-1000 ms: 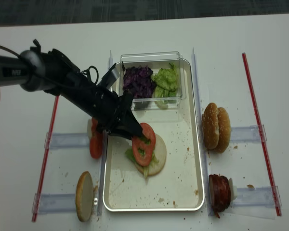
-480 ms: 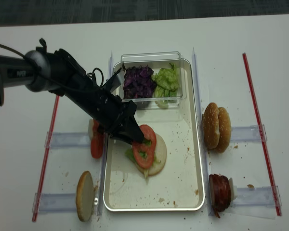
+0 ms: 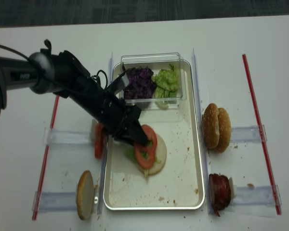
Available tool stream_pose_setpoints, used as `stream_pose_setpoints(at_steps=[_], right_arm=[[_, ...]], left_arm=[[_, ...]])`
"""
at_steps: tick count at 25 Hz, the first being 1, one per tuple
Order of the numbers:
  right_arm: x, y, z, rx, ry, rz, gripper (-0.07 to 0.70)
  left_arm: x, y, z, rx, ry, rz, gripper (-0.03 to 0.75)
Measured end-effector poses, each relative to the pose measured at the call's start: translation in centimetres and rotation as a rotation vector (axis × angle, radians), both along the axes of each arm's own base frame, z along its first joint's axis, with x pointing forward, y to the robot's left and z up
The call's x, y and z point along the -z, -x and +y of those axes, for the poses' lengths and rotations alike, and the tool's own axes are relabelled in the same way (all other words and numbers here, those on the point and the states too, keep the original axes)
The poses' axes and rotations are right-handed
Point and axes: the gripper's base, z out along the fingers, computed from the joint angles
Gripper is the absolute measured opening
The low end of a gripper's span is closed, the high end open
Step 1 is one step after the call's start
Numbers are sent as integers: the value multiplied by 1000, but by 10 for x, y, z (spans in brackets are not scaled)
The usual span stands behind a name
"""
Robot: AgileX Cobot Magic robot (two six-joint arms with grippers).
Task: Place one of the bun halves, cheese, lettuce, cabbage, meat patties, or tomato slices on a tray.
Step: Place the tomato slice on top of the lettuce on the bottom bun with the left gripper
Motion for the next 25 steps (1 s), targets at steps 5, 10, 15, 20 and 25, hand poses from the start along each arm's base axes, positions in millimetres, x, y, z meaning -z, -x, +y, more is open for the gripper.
stream_pose_setpoints(at_steps=[5, 10, 15, 20, 25], right_arm=[[0, 0, 0, 0, 0, 0, 613], [0, 0, 0, 0, 0, 0, 613], [0, 0, 0, 0, 0, 0, 613], [0, 0, 0, 0, 0, 0, 613], [0, 0, 0, 0, 0, 0, 613]], left_arm=[[0, 5, -8, 40, 18, -2, 247], [-4, 0, -10, 42, 26, -25, 267], [-6, -3, -10, 59, 15, -47, 273], [-5, -2, -8, 73, 2, -51, 321], [-8, -6, -9, 82, 0, -72, 424]])
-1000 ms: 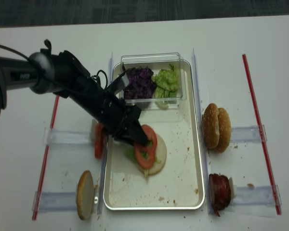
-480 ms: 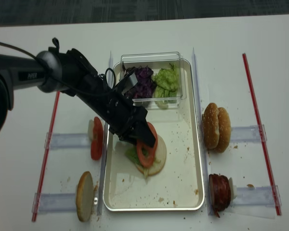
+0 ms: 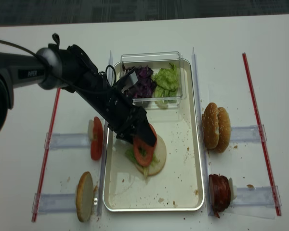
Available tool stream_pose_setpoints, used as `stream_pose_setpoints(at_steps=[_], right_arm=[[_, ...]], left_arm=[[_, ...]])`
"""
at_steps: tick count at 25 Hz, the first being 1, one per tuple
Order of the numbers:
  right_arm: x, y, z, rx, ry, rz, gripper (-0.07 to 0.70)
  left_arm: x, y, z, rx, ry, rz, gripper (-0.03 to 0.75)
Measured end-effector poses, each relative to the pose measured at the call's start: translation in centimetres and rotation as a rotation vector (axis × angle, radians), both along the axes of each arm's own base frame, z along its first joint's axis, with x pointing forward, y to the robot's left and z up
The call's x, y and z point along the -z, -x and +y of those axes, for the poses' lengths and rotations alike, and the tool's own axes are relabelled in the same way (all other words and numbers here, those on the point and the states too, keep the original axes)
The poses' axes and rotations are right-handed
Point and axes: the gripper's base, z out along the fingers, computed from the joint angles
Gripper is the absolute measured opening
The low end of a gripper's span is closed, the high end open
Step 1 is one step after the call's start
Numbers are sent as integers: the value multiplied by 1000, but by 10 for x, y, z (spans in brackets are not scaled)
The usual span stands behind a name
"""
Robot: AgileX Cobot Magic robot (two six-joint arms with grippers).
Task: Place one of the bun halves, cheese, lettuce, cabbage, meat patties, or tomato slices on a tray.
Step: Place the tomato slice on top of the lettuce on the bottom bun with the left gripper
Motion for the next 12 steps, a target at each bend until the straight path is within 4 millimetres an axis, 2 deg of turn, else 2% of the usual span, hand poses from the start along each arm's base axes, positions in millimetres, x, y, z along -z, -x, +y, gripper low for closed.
stream_pose_setpoints(at_steps=[4, 12], right_arm=[[0, 0, 0, 0, 0, 0, 613], [0, 0, 0, 0, 0, 0, 613]], left_arm=[[-1, -2, -1, 2, 1, -9, 463], [-3, -4, -1, 10, -1, -19, 490]])
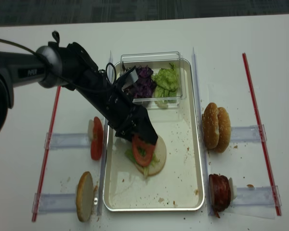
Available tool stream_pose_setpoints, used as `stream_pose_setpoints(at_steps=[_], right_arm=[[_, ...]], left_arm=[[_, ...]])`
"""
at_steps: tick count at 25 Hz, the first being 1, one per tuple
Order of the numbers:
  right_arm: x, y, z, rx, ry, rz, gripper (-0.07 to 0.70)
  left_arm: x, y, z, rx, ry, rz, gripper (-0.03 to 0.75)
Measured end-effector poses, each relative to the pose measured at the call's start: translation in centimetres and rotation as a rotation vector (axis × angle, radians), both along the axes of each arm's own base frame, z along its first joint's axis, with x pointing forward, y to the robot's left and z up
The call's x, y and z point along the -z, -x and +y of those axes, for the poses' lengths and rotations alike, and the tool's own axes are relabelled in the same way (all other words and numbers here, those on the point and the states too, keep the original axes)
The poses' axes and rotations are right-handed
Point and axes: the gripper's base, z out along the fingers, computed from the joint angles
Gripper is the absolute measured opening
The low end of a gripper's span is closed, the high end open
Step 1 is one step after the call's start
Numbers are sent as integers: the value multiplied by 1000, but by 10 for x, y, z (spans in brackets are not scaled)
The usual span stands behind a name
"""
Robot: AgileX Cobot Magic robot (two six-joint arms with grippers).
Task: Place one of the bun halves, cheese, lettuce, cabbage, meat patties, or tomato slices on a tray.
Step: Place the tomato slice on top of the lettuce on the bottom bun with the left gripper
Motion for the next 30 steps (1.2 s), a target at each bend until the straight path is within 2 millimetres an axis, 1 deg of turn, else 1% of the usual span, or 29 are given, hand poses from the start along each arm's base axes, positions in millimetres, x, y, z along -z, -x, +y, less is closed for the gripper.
stream_pose_setpoints(at_steps=[6, 12, 20, 26, 30], right_arm=[[0, 0, 0, 0, 0, 0, 613], [0, 0, 0, 0, 0, 0, 613], [0, 0, 0, -2, 3, 0, 613], [0, 0, 0, -2, 3, 0, 613], [0, 0, 0, -2, 3, 0, 613]], left_arm=[[-8, -8, -2, 2, 3, -34, 494], [-12, -12, -1, 6, -35, -43, 494], [-25, -26, -1, -1, -89, -86, 494], [-31, -30, -2, -15, -99, -96, 494], [-32, -31, -1, -15, -102, -96, 494]])
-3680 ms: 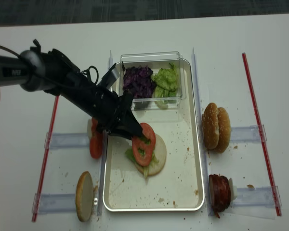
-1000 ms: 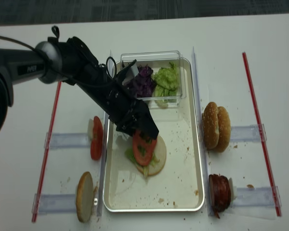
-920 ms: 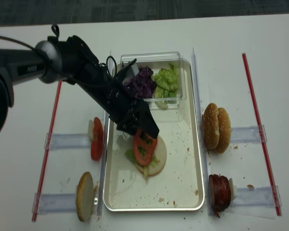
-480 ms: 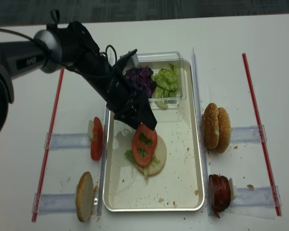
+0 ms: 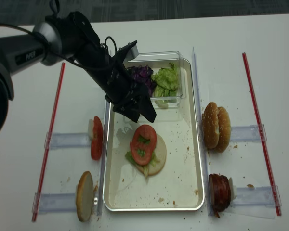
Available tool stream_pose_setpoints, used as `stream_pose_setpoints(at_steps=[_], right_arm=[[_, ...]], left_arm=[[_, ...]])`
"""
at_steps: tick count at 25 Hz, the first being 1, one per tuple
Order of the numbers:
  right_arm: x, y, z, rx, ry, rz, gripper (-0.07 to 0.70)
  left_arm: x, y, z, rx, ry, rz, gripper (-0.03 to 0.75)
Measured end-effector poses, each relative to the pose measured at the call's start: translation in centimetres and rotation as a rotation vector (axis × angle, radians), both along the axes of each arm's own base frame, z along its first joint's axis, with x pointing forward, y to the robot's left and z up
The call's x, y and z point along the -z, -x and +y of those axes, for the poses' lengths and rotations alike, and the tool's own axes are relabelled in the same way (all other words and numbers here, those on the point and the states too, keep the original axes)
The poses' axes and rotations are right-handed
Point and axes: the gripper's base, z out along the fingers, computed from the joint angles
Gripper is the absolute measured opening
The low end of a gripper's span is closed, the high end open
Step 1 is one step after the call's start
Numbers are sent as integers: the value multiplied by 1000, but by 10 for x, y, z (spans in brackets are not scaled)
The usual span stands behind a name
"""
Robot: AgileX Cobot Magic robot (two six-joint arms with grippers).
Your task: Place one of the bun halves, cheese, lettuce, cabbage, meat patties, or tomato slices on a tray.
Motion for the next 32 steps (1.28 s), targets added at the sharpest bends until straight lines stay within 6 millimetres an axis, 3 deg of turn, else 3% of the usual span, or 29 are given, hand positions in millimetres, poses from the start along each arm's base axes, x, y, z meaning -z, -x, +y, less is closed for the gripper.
stream_pose_setpoints(at_steps=[12, 22, 27, 32], right_arm=[[0, 0, 0, 0, 0, 0, 613], [0, 0, 0, 0, 0, 0, 613], [0, 0, 0, 0, 0, 0, 613], [0, 0, 0, 0, 0, 0, 613]], left_arm=[[-5, -5, 3, -7, -54, -17, 494], [-65, -11, 28, -53, -332, -217, 494], [-77, -12, 44, -102, -494, -274, 494], [-76, -14, 53, -150, -591, -288, 494]])
